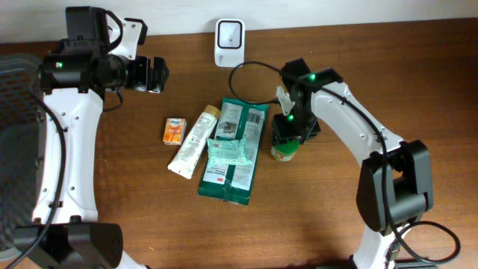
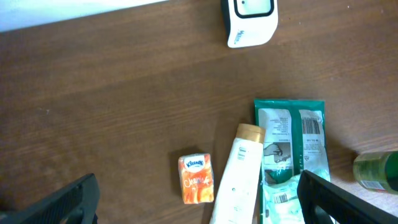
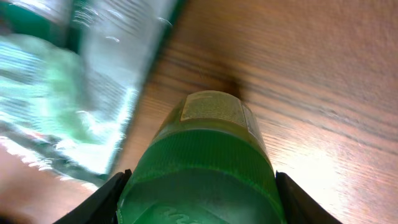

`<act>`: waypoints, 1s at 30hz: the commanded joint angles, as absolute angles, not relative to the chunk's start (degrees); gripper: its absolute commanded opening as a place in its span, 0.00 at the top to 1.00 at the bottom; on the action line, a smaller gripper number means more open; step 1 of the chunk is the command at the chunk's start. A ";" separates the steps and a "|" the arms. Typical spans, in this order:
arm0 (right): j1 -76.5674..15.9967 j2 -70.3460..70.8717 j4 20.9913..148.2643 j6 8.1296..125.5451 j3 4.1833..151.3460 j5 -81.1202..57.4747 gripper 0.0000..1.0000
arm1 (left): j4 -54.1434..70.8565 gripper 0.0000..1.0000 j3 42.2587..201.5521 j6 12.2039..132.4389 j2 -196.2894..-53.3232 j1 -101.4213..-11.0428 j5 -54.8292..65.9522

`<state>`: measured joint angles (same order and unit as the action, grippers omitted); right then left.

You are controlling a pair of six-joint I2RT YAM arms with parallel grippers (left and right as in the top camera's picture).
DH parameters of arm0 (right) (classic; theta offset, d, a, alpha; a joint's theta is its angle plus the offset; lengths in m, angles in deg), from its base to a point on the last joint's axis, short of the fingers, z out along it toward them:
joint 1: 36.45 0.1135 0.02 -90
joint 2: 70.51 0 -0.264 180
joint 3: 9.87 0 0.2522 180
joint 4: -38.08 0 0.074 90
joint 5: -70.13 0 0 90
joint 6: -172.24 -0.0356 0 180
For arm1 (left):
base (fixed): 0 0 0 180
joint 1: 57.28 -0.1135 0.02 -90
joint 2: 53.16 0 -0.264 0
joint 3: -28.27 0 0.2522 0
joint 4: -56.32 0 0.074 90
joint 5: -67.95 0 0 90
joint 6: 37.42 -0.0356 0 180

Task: Scan the item barcode
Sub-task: 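Carry the jar to the barcode scanner and hold it there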

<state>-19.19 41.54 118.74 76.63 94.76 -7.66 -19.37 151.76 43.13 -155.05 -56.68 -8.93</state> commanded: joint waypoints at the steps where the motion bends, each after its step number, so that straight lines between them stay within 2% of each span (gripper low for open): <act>1: -19.24 40.97 123.83 77.92 105.97 2.81 0.53 | -19.28 0.01 152.26 42.19 -154.61 -56.88 -8.32; 4: -23.00 40.49 129.69 86.49 115.63 24.14 0.53 | -19.28 0.01 152.26 42.19 -154.61 -56.88 -8.32; 5: -24.00 40.40 130.14 88.48 115.89 28.97 0.53 | -19.28 0.01 152.26 42.19 -154.61 -56.88 -8.32; 7: -28.24 40.34 133.55 98.53 115.87 47.33 0.53 | -19.28 0.01 152.26 42.19 -154.61 -56.88 -8.32; 9: -31.50 40.32 140.00 106.79 115.87 55.68 0.53 | -19.28 0.01 152.26 42.19 -154.61 -56.88 -8.32; 13: -36.15 40.32 147.41 109.00 115.87 63.77 0.53 | -19.28 0.01 152.26 42.19 -154.61 -56.88 -8.32; 21: -38.73 40.32 148.46 109.94 115.87 62.90 0.53 | -19.28 0.01 152.26 42.19 -154.61 -56.88 -8.32; 23: -38.16 40.34 146.17 110.92 115.87 60.36 0.53 | -19.28 0.01 152.26 42.19 -154.61 -56.88 -8.32; 25: -35.06 40.45 138.23 104.45 115.87 50.09 0.53 | -19.28 0.01 152.26 42.19 -154.61 -56.88 -8.32; 28: -26.95 40.45 122.12 80.15 115.87 15.64 0.53 | -19.28 0.01 152.26 42.19 -154.61 -56.88 -8.32; 30: -21.73 40.45 115.46 73.66 115.87 -2.00 0.53 | -19.28 0.01 152.26 42.19 -154.61 -56.88 -8.32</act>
<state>-25.20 41.63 118.52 83.69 114.95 18.11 -19.37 151.76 43.13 -155.05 -56.68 -8.93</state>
